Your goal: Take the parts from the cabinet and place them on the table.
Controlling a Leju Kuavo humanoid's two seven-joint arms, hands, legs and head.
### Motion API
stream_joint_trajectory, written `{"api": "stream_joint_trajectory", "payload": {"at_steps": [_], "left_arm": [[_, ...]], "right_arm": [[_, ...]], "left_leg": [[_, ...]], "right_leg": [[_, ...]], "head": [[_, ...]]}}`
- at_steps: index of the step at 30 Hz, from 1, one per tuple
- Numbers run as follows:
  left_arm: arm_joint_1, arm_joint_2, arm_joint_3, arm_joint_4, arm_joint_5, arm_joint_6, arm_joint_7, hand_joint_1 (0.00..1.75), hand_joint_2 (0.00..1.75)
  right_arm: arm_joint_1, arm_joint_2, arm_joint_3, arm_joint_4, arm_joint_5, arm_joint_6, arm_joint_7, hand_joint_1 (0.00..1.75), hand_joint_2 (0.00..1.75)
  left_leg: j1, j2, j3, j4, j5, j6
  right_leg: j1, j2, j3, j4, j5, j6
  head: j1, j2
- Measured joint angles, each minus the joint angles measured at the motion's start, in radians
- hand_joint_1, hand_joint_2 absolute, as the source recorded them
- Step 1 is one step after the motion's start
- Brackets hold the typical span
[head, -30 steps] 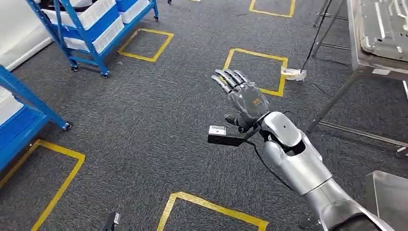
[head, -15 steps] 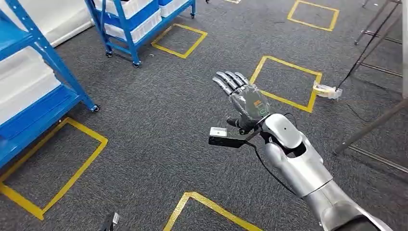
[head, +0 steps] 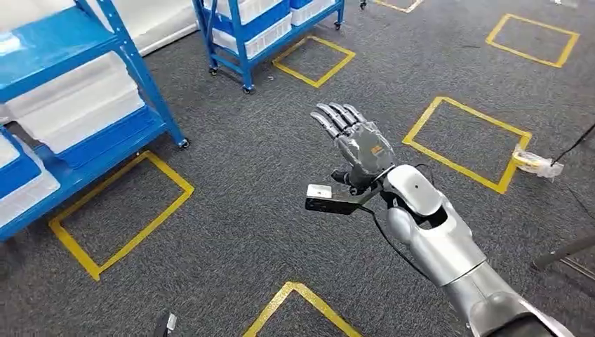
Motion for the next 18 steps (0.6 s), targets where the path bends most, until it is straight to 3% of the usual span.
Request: {"api": "stream_joint_trajectory", "payload": {"at_steps": [1,2,3,6,7,8,9,10,11,12,13,14,15,16,17,18], "left_arm": [[0.000,0.000,0.001,0.000,0.000,0.000,0.000,0.00,0.00],[-0.002,0.000,0.002,0.000,0.000,0.000,0.000,0.00,0.00],[-0.004,0.000,0.002,0.000,0.000,-0.001,0.000,0.00,0.00],[-0.004,0.000,0.004,0.000,0.000,0.000,0.003,0.00,0.00],[-0.003,0.000,0.004,-0.001,0.000,0.001,0.003,0.00,0.00],[-0.002,0.000,0.004,-0.001,0.000,0.001,0.002,0.00,0.00],[-0.004,0.000,0.005,-0.001,0.000,0.001,0.003,0.00,0.00],[-0.009,0.000,0.005,-0.001,0.000,0.000,0.002,0.00,0.00],[-0.012,0.000,0.006,-0.001,0.000,0.000,0.002,0.00,0.00],[-0.013,0.000,0.007,-0.001,0.000,0.000,0.002,0.00,0.00],[-0.012,0.000,0.008,-0.001,0.000,0.000,0.002,0.00,0.00],[-0.009,0.000,0.009,-0.001,0.000,0.000,0.002,0.00,0.00],[-0.008,0.000,0.010,-0.001,0.000,0.000,0.002,0.00,0.00],[-0.008,0.000,0.010,-0.001,0.000,0.000,0.002,0.00,0.00],[-0.008,0.000,0.010,-0.001,0.000,0.000,0.002,0.00,0.00],[-0.012,-0.002,0.011,-0.001,0.000,0.000,0.002,0.00,0.00]], "right_arm": [[0.000,0.000,0.000,0.000,0.000,0.000,0.000,0.00,1.75],[-0.001,0.000,-0.001,0.000,0.001,0.000,0.000,0.00,1.75],[-0.003,-0.001,-0.003,0.000,0.001,0.000,0.000,0.00,1.75],[-0.005,0.007,-0.003,-0.002,0.002,0.000,0.000,0.00,1.75],[-0.007,0.006,-0.003,-0.006,0.002,0.000,0.000,0.00,1.75],[-0.008,0.005,-0.005,-0.006,0.001,0.000,0.000,0.00,1.75],[-0.011,0.004,-0.006,-0.007,0.000,0.000,0.000,0.00,1.75],[-0.009,0.004,-0.006,-0.007,0.000,0.000,0.000,0.00,1.75],[-0.004,0.001,-0.006,-0.006,0.000,0.000,-0.001,0.00,1.75],[0.001,-0.001,-0.006,-0.004,-0.001,0.000,0.000,0.00,1.75],[0.004,-0.002,-0.006,-0.003,-0.001,0.000,-0.001,0.00,1.75],[0.004,-0.002,-0.006,-0.003,-0.001,0.000,0.000,0.00,1.75],[0.002,-0.002,-0.006,-0.003,-0.001,0.000,0.000,0.00,1.75],[-0.001,-0.003,-0.006,-0.003,-0.002,0.000,0.000,0.00,1.75],[-0.002,-0.004,-0.007,-0.003,-0.002,0.000,0.000,0.00,1.75],[-0.001,-0.008,-0.008,-0.002,-0.002,0.000,0.000,0.00,1.75]], "left_leg": [[0.000,0.021,0.049,-0.095,0.044,0.003],[-0.010,0.066,0.075,-0.143,0.032,0.005],[-0.018,0.060,0.079,-0.153,0.031,0.017],[-0.023,0.024,0.075,-0.149,0.024,0.033],[-0.013,0.012,0.088,-0.158,0.026,0.041],[-0.012,0.001,0.095,-0.163,0.026,0.045],[-0.011,-0.005,0.098,-0.164,0.024,0.052],[-0.011,-0.016,0.100,-0.164,0.021,0.056],[-0.011,-0.029,0.102,-0.164,0.019,0.059],[-0.011,-0.046,0.105,-0.162,0.017,0.060],[-0.011,-0.061,0.107,-0.161,0.014,0.059],[-0.011,-0.075,0.111,-0.158,0.011,0.057],[-0.010,-0.091,0.115,-0.154,0.005,0.055],[-0.009,-0.107,0.119,-0.149,-0.001,0.050],[-0.007,-0.118,0.118,-0.145,-0.007,0.046],[-0.011,-0.128,0.112,-0.138,-0.011,0.040]], "right_leg": [[0.000,-0.012,0.007,0.003,-0.008,0.003],[0.002,-0.022,0.013,0.003,-0.014,0.009],[0.011,-0.031,0.012,0.007,-0.019,0.016],[0.012,-0.062,0.025,0.000,-0.028,0.031],[0.007,-0.060,0.028,0.001,-0.037,0.040],[0.000,-0.003,0.025,0.024,-0.049,0.044],[-0.004,0.044,-0.005,0.082,-0.075,0.045],[-0.004,0.063,-0.053,0.168,-0.111,0.046],[-0.003,0.069,-0.105,0.256,-0.141,0.049],[-0.003,0.071,-0.150,0.319,-0.150,0.051],[-0.003,0.072,-0.172,0.331,-0.131,0.052],[-0.004,0.072,-0.170,0.299,-0.091,0.050],[-0.005,0.075,-0.147,0.225,-0.034,0.048],[-0.006,0.092,-0.112,0.125,0.031,0.045],[-0.010,0.133,-0.091,0.053,0.057,0.043],[-0.015,0.169,-0.074,0.039,0.044,0.041]], "head": [[0.000,0.000],[0.001,0.000],[0.000,0.000],[0.002,0.000],[0.001,0.000],[0.004,0.000],[0.002,0.000],[0.003,0.000],[0.003,0.000],[0.003,0.000],[0.003,0.000],[0.003,0.000],[0.003,0.000],[0.003,0.000],[0.003,0.000],[0.003,0.000]]}}
